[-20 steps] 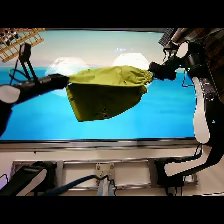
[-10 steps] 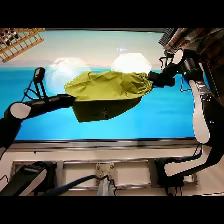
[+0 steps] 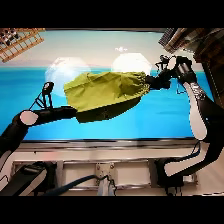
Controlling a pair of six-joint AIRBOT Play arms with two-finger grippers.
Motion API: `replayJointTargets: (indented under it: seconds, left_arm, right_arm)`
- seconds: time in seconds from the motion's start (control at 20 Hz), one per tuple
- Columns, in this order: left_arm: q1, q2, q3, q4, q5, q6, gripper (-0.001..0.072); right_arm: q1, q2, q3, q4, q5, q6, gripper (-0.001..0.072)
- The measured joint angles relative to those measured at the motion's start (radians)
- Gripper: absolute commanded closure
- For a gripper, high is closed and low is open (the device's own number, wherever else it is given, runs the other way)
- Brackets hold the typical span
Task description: Fold the clothes and pants, and hang the long-sleeved shirts on hangers.
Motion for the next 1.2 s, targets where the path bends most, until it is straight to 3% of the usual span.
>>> replayJointTargets:
  seconds: [0.05,0.1,0.15,0.4,0.45,0.5,0.65,0.95,1.2]
  left_arm:
    - [0.0,0.0,-0.005,0.0,-0.008,0.0,0.0427]
    - [0.0,0.0,-0.009,-0.002,-0.014,0.0,0.0334]
    - [0.0,0.0,-0.011,-0.012,-0.035,0.0,0.0314]
    - [0.002,0.033,-0.016,-0.046,-0.173,0.0,0.0316]
    - [0.003,0.053,-0.016,-0.05,-0.186,0.0,0.0316]
    - [0.003,0.075,-0.016,-0.056,-0.188,0.0,0.0316]
    - [0.003,0.145,-0.016,-0.1,-0.17,0.0,0.0318]
    - [0.003,0.237,-0.016,-0.205,-0.132,0.0,0.0319]
    - [0.003,0.263,-0.016,-0.227,-0.123,0.0,0.0319]
  right_arm:
    - [0.0,-0.002,-0.001,-0.002,-0.008,-0.001,0.0334]
    - [-0.001,-0.003,-0.001,-0.005,-0.009,-0.005,0.0299]
    - [-0.001,-0.003,-0.001,-0.005,-0.008,-0.008,0.0298]
    - [-0.002,0.031,0.013,-0.017,0.005,-0.027,0.0292]
    - [-0.004,0.037,0.028,-0.016,-0.003,-0.041,0.0225]
    - [-0.008,0.04,0.045,0.0,-0.013,-0.064,0.009]
    - [-0.022,0.031,0.112,0.085,-0.053,-0.188,0.0005]
    - [-0.134,-0.095,0.249,0.368,-0.048,-0.356,0.0006]
    - [-0.182,-0.196,0.289,0.507,0.015,-0.466,0.0006]
